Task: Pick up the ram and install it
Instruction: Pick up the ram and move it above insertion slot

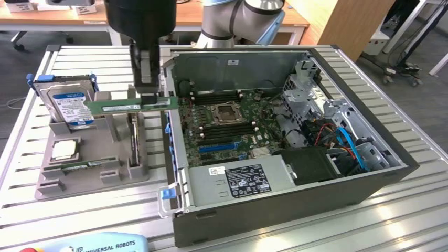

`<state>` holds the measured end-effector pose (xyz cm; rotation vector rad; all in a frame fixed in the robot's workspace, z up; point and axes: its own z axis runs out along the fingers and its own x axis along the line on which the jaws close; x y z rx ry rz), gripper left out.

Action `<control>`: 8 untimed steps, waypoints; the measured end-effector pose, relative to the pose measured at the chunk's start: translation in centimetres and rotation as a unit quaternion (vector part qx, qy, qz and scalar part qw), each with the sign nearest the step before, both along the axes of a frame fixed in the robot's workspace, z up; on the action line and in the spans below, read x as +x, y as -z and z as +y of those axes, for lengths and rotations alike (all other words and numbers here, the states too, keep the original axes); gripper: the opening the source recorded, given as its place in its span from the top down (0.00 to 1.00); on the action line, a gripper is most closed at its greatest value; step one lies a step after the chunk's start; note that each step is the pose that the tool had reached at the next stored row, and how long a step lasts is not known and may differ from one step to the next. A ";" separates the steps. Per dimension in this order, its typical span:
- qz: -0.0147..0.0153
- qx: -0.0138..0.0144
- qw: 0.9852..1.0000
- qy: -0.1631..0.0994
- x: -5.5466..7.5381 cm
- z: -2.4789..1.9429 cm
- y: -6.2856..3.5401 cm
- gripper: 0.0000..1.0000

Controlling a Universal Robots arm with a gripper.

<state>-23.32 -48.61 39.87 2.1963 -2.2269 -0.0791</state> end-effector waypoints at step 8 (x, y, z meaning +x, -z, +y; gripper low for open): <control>0.000 0.000 1.000 0.000 2.5 0.00 0.00 0.88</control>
